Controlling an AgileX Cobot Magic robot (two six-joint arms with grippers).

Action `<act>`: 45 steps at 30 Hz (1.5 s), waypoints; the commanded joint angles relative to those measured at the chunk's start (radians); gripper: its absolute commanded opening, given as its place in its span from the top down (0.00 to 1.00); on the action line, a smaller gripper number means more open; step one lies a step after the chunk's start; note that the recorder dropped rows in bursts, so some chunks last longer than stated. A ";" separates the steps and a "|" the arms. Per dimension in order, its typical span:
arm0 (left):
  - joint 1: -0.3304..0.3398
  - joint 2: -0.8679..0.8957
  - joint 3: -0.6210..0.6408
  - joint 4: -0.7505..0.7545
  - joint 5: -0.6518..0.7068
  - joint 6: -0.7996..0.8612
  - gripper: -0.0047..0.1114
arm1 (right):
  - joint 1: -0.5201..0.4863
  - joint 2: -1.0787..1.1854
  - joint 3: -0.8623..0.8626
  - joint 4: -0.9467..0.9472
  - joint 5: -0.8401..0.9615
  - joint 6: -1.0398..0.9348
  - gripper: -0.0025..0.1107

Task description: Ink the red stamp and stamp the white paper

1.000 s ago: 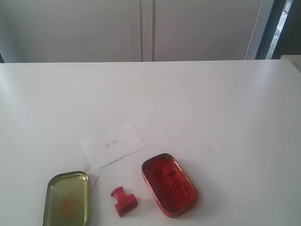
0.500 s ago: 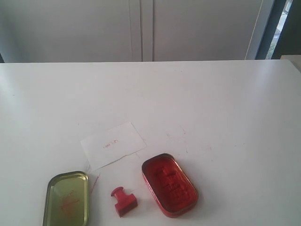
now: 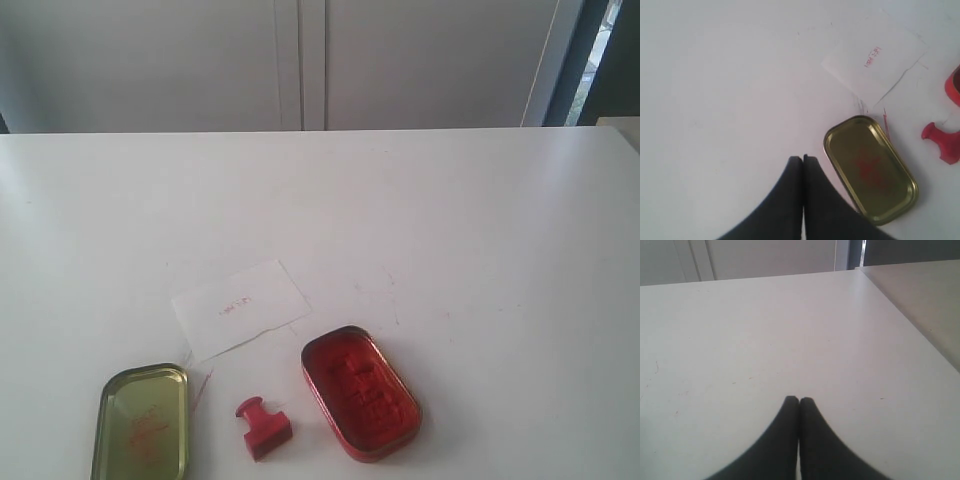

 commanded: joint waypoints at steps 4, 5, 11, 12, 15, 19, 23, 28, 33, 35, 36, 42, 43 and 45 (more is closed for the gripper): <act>0.041 -0.092 0.081 -0.007 -0.083 0.002 0.96 | 0.001 -0.005 0.006 -0.008 -0.014 -0.001 0.98; 0.065 -0.115 0.108 -0.007 -0.081 0.002 0.96 | 0.001 -0.005 0.006 -0.008 -0.014 -0.001 0.98; 0.177 -0.255 0.243 -0.007 -0.083 0.002 0.96 | 0.001 -0.005 0.006 -0.008 -0.014 -0.001 0.98; 0.184 -0.269 0.255 -0.007 -0.083 0.002 0.96 | 0.001 -0.005 0.006 -0.008 -0.014 -0.001 0.98; 0.225 -0.356 0.331 -0.003 -0.102 0.007 0.96 | 0.001 -0.005 0.006 -0.008 -0.014 -0.001 0.98; 0.253 -0.471 0.414 0.000 -0.133 0.025 0.96 | 0.001 -0.005 0.006 -0.008 -0.014 -0.001 0.98; 0.253 -0.556 0.475 0.000 -0.181 0.025 0.96 | 0.001 -0.005 0.006 -0.008 -0.014 -0.001 0.98; 0.253 -0.651 0.549 0.000 -0.222 0.029 0.96 | 0.001 -0.005 0.006 -0.008 -0.014 -0.001 0.98; 0.253 -0.731 0.599 0.000 -0.281 0.029 0.96 | 0.001 -0.005 0.006 -0.008 -0.014 -0.001 0.98; 0.253 -0.763 0.612 0.000 -0.288 0.050 0.96 | 0.001 -0.005 0.006 -0.008 -0.014 -0.001 0.98; 0.253 -0.779 0.619 0.000 -0.288 0.055 0.96 | 0.001 -0.005 0.006 -0.008 -0.014 -0.001 0.98; 0.253 -0.788 0.694 0.000 -0.300 0.071 0.96 | 0.001 -0.005 0.006 -0.008 -0.014 -0.001 0.98; 0.253 -0.788 0.704 0.000 -0.300 0.071 0.96 | 0.001 -0.005 0.006 -0.008 -0.014 -0.001 0.98; 0.253 -0.788 0.730 0.000 -0.323 0.071 0.96 | 0.001 -0.005 0.006 -0.008 -0.014 -0.001 0.98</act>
